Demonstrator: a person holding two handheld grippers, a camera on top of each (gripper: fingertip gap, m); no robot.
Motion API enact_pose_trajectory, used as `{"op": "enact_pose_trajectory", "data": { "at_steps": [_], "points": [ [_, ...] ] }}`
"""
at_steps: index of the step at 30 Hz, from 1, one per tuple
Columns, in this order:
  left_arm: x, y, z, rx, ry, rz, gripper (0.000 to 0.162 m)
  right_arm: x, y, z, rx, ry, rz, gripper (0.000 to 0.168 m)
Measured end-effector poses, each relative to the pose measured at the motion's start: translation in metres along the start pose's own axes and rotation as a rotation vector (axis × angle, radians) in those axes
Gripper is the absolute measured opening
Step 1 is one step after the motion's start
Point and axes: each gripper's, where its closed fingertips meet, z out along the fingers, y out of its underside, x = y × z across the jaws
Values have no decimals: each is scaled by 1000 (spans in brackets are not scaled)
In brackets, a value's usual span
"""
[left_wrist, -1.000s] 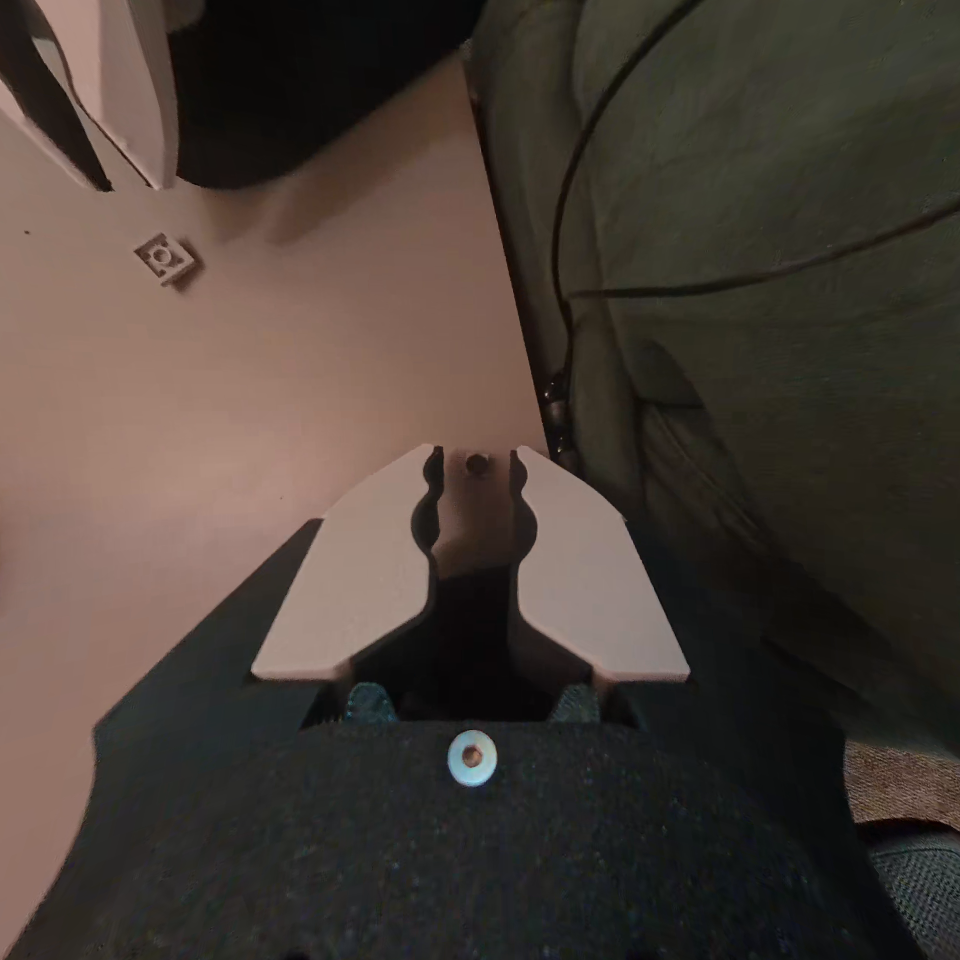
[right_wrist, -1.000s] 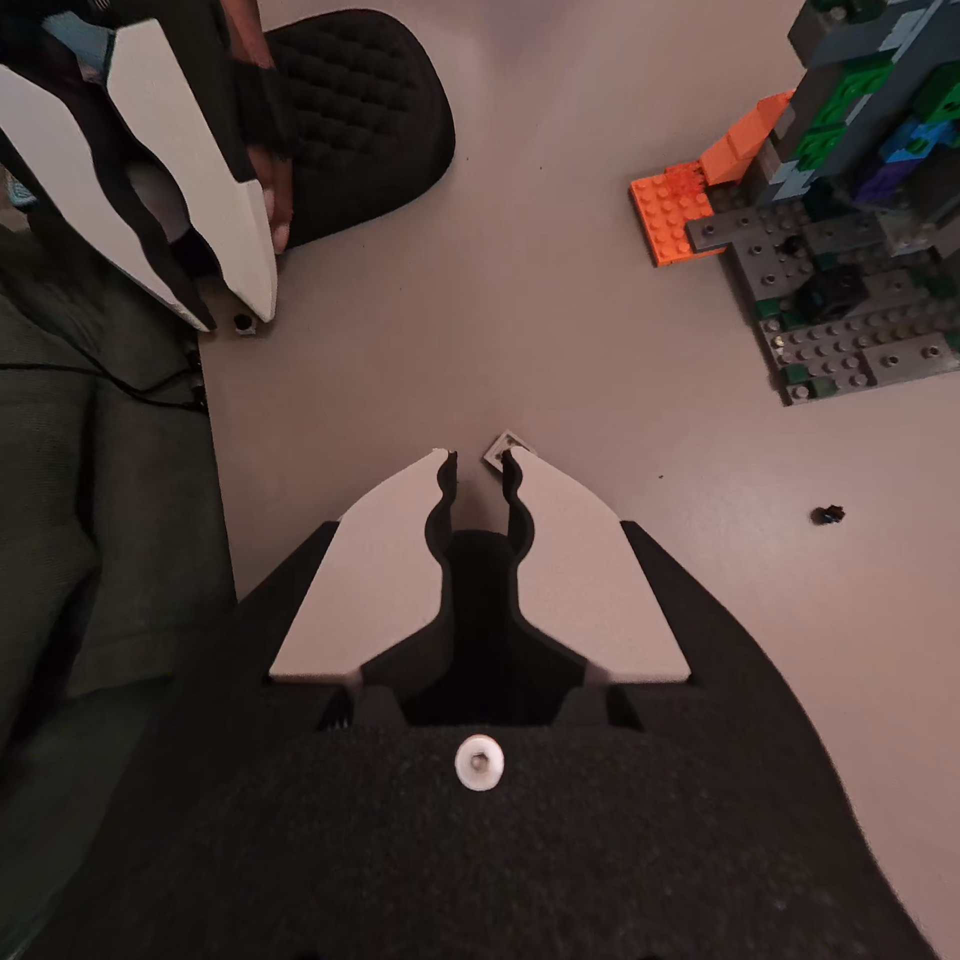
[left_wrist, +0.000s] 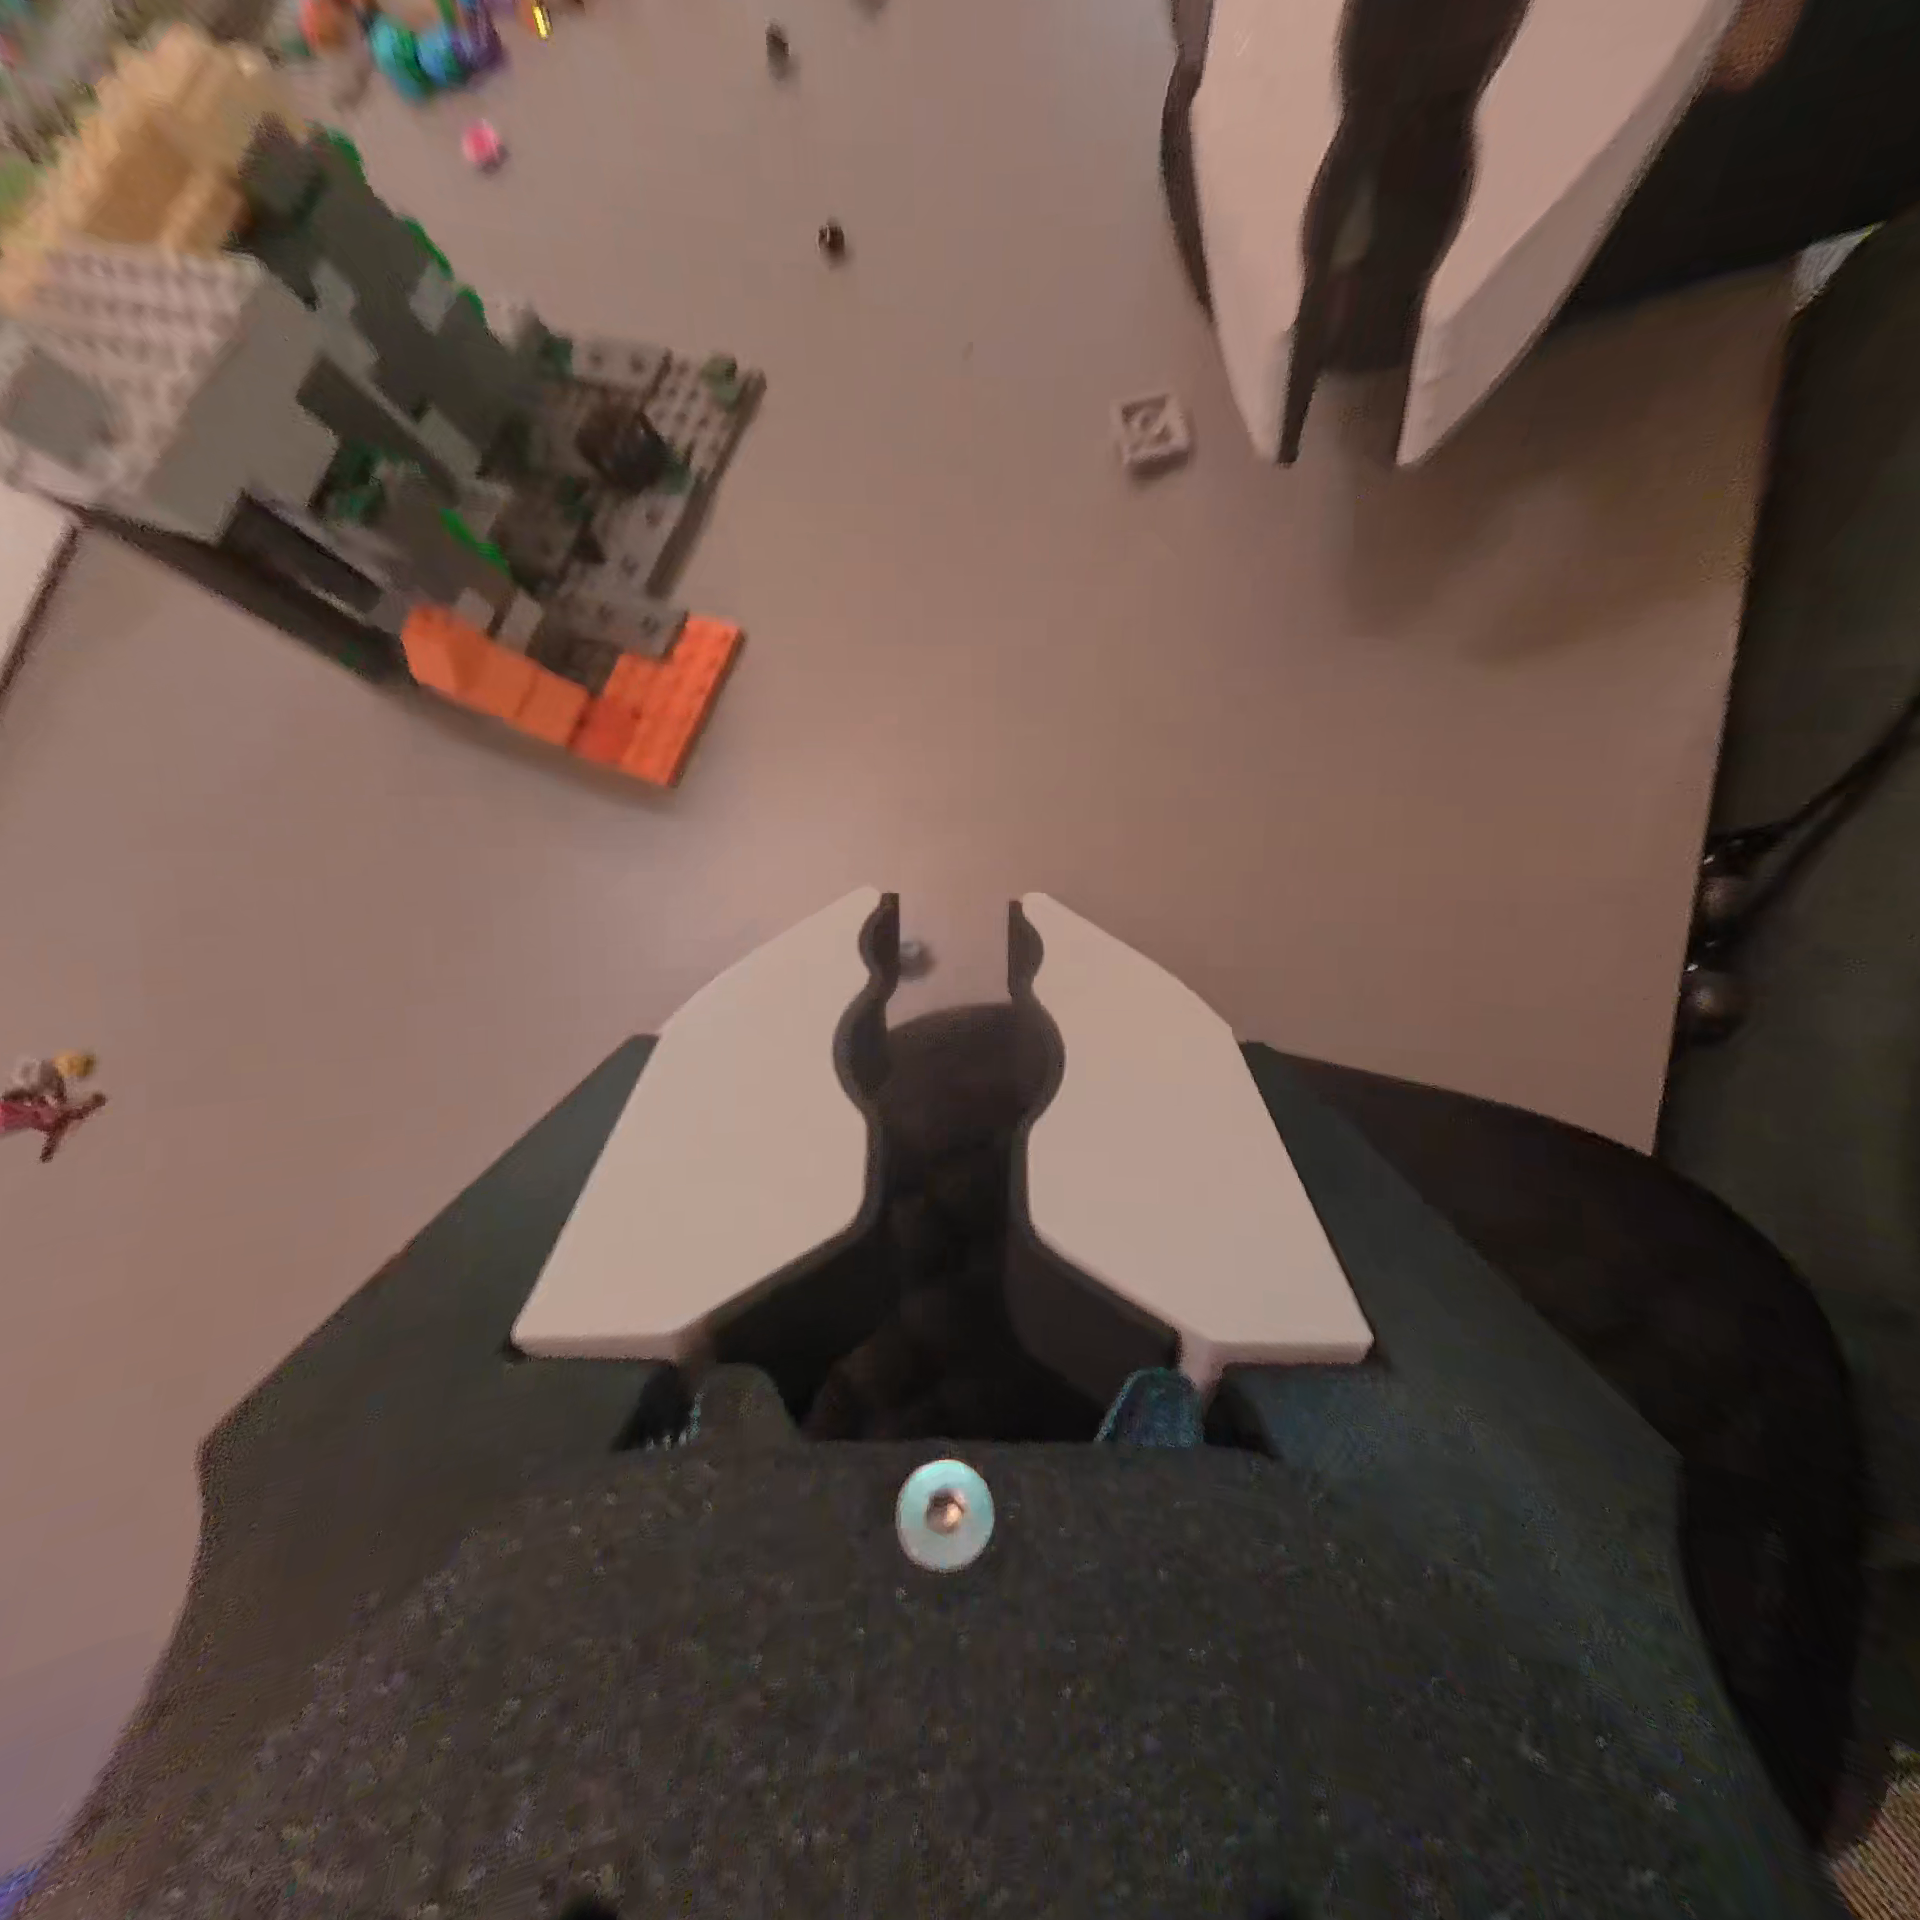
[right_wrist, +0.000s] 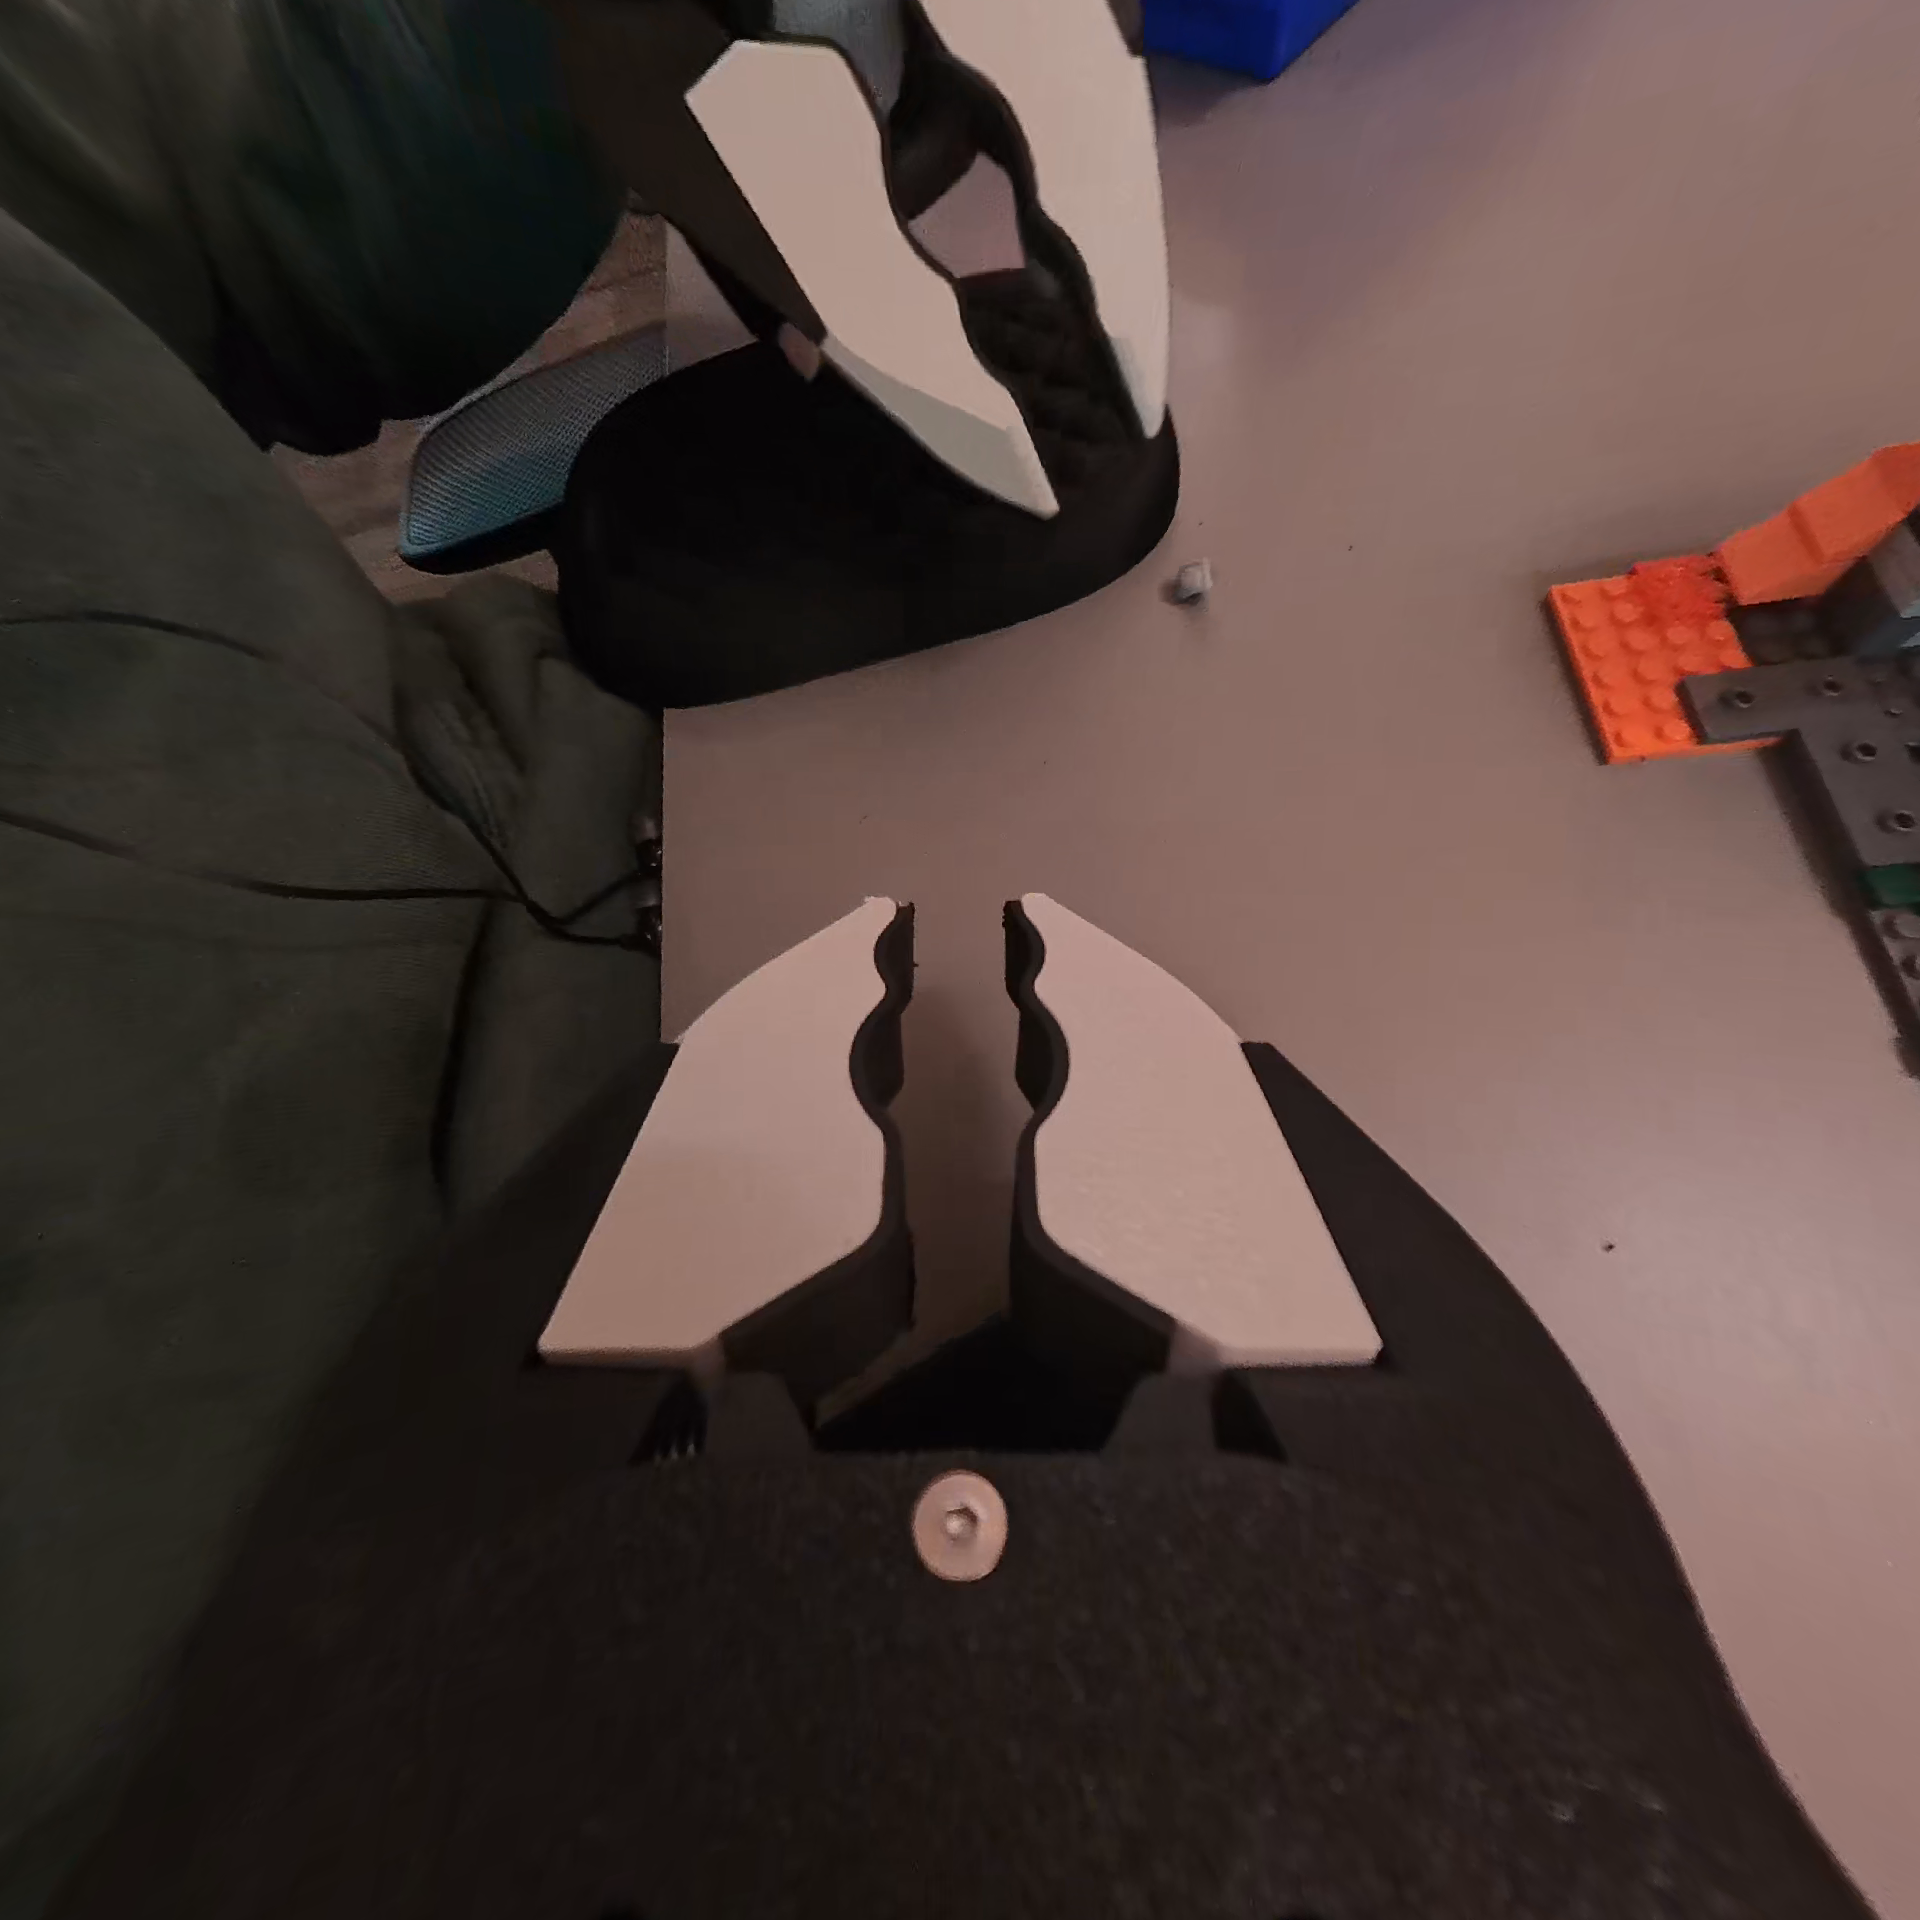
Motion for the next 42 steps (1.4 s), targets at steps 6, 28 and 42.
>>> {"op": "enact_pose_trajectory", "data": {
  "at_steps": [6, 28, 42],
  "points": [
    [-11, 24, 19, -187, 46, -15, 20, 1, 1, 3, -11, 13, -4, 17],
    [16, -53, 23, 52, -52, 297, 8, 10, -33, -17, 273, -70, 227, 18],
    [29, -86, 20, 118, -265, 553, 9, 16, -48, -12, 328, -196, 477, 14]
  ]
}}
